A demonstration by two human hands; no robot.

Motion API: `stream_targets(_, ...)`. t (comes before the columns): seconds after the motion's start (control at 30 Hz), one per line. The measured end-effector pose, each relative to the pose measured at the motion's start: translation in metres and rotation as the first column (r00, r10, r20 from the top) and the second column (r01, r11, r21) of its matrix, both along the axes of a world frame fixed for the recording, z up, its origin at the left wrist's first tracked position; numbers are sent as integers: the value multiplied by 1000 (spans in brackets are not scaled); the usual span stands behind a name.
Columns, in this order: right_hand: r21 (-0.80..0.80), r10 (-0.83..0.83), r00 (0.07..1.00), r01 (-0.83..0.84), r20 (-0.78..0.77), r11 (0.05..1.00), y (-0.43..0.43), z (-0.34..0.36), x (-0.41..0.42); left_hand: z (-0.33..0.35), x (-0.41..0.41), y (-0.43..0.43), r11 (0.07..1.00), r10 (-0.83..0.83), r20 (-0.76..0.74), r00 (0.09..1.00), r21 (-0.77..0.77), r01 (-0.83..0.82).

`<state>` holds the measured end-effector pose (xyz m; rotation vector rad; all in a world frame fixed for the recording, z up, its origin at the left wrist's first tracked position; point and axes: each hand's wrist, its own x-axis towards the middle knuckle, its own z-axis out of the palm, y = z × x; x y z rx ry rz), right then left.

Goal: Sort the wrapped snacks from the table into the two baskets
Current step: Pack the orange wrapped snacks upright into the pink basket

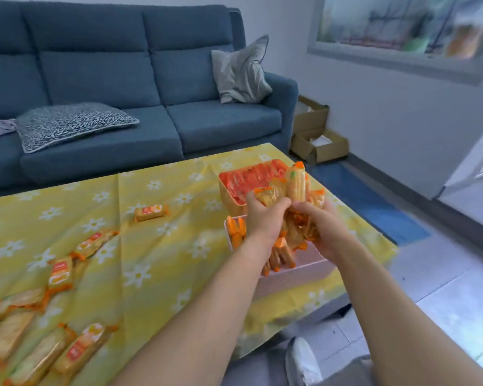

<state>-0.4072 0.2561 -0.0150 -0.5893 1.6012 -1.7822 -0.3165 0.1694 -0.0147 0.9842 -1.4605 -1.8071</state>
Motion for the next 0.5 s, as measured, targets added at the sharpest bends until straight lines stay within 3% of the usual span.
stream_targets(0.13, 148, 70, 995, -59, -76, 987, 8, -16, -30, -18, -12, -5, 994, -88, 122, 989, -59, 96)
stream_targets(0.23, 288, 61, 952, 29, -299, 957, 10, -21, -48, -13, -7, -22, 975, -190, 134, 973, -88, 202)
stream_targets(0.33, 307, 40, 919, 89, -391, 948, 11, -23, -54, -8, 2, -36, 971, -204, 160, 966, -93, 221)
stream_targets(0.43, 308, -19, 836, 223, -549, 925, 9, -20, -50, -11, 8, -49, 952, -116, 290, 950, -242, 190)
stream_targets(0.5, 300, -35, 746, 309, -665, 903, 7, -14, -43, -17, 15, -53, 884, -89, 403, 911, -389, 259)
